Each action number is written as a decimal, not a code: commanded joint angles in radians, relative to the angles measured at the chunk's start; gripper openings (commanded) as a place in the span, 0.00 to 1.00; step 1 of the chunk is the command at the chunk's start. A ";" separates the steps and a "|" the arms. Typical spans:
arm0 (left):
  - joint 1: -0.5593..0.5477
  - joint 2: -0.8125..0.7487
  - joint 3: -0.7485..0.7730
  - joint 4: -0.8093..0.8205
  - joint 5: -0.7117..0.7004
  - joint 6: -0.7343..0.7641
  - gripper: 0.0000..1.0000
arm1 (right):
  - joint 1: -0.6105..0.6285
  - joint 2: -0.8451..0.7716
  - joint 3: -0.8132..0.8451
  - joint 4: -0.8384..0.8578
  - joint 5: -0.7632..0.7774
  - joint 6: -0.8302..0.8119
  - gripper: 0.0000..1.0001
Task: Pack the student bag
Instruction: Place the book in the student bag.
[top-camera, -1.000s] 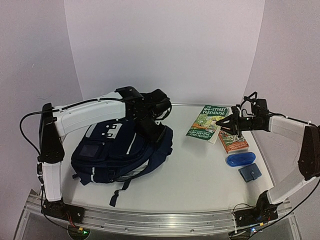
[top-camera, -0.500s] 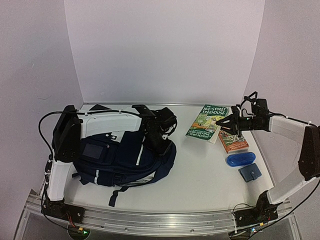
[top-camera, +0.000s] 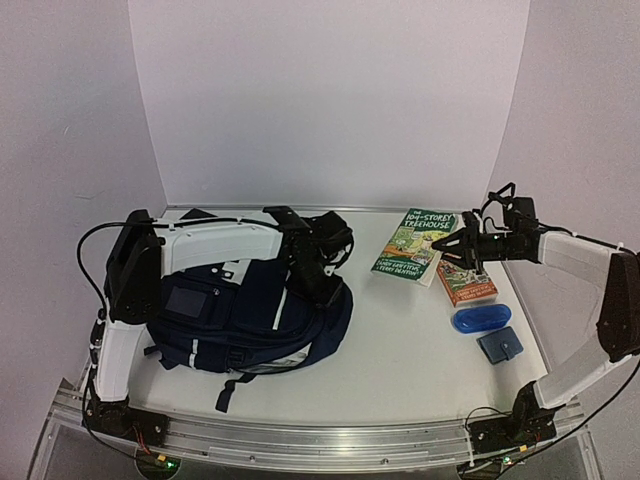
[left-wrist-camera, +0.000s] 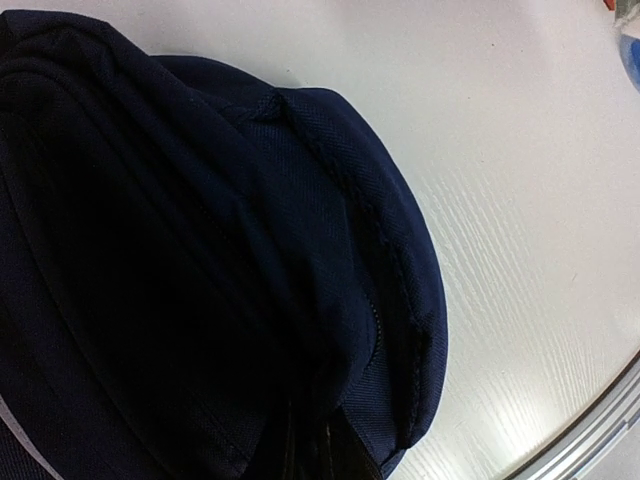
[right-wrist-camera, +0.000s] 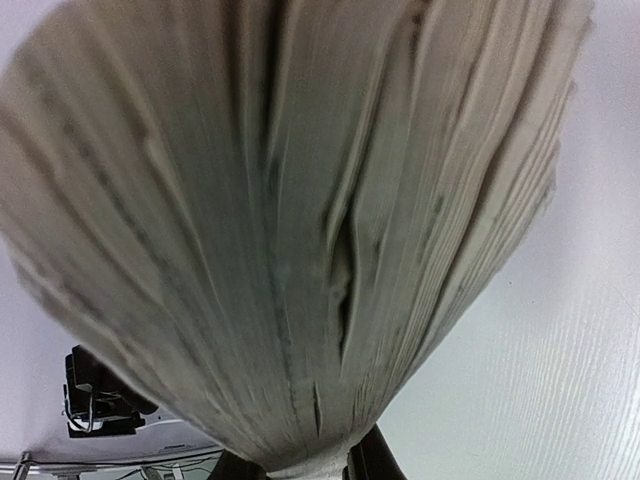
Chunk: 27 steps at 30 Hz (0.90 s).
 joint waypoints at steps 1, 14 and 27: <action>0.005 -0.067 0.024 -0.003 -0.008 0.004 0.00 | 0.006 -0.054 0.018 0.064 -0.062 -0.024 0.00; 0.043 -0.373 -0.073 0.116 0.060 -0.024 0.00 | 0.042 -0.048 0.017 0.066 -0.082 -0.040 0.00; 0.063 -0.648 -0.247 0.303 -0.073 -0.042 0.00 | 0.364 0.016 -0.023 0.518 -0.055 0.282 0.00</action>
